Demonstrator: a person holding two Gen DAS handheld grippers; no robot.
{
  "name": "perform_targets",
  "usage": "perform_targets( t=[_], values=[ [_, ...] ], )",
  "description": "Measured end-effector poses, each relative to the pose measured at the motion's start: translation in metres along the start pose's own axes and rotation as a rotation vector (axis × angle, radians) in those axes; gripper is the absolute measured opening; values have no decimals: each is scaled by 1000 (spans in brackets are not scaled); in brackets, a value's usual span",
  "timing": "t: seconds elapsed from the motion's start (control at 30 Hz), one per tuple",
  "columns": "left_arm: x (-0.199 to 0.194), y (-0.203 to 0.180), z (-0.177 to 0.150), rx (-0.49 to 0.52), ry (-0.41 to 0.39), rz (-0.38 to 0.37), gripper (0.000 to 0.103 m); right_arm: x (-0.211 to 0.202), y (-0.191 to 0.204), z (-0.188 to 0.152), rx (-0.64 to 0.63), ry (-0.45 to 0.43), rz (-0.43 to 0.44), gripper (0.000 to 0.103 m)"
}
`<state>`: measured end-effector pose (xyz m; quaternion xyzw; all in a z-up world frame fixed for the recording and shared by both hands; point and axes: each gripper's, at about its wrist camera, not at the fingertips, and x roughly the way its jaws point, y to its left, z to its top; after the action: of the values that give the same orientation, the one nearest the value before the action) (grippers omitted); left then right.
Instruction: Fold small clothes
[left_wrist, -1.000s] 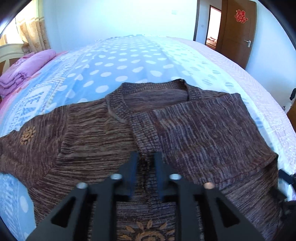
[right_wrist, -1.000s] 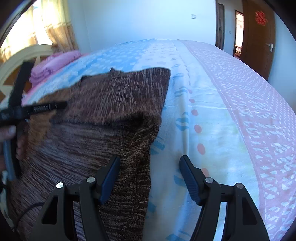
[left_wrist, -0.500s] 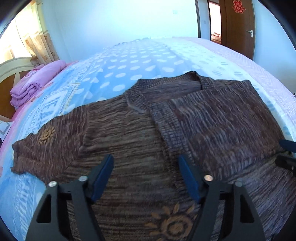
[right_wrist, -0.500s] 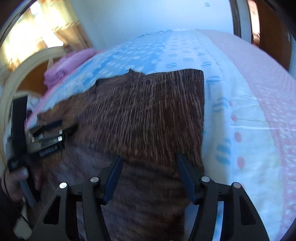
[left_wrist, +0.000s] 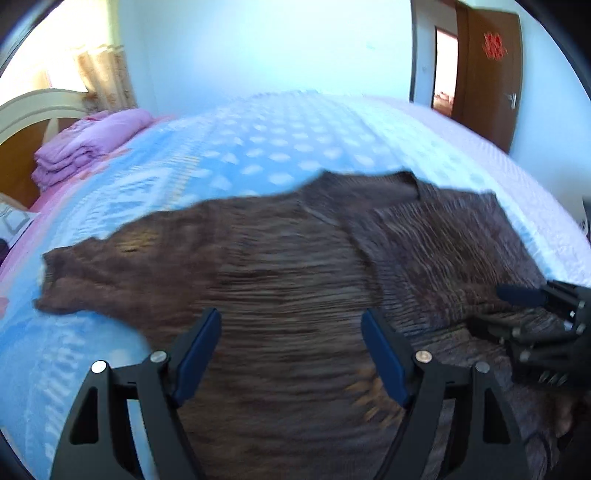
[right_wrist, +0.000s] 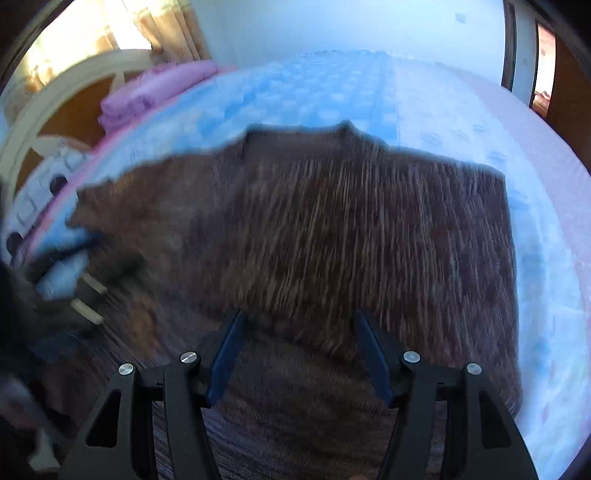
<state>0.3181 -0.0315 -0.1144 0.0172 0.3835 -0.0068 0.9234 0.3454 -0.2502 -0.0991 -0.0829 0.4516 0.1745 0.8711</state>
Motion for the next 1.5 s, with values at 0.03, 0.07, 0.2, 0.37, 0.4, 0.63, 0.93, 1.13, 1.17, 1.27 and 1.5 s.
perform_targets(
  t=[0.03,0.07,0.2,0.37,0.4,0.63,0.93,1.13,1.17,1.27,1.5],
  values=[
    [-8,13,-3,-8,-14,9,86,-3,3,-4,-21,4,-14,63],
    [-13,27,-5,-14,-25,28,91,-9,6,-6,-35,13,-25,63],
    [-18,90,-17,-37,-29,162,91,-32,12,6,-38,-75,-9,62],
    [-16,184,-39,-223,35,321,91,-1,31,20,-72,-57,26,63],
    [-20,204,-44,-270,42,341,91,16,33,16,-74,10,34,63],
    [-21,256,-49,-423,39,350,91,20,38,9,-80,-30,16,66],
    [11,279,-29,-584,27,248,76,16,42,7,-98,-38,-19,68],
    [38,293,-29,-690,59,211,65,16,44,6,-102,-45,-36,69],
    [39,294,-27,-688,48,218,63,16,44,6,-102,-45,-38,69],
    [42,297,-24,-691,46,226,55,15,44,6,-101,-47,-41,70],
    [41,308,-22,-694,39,175,7,15,44,6,-101,-50,-46,70]
  ],
)
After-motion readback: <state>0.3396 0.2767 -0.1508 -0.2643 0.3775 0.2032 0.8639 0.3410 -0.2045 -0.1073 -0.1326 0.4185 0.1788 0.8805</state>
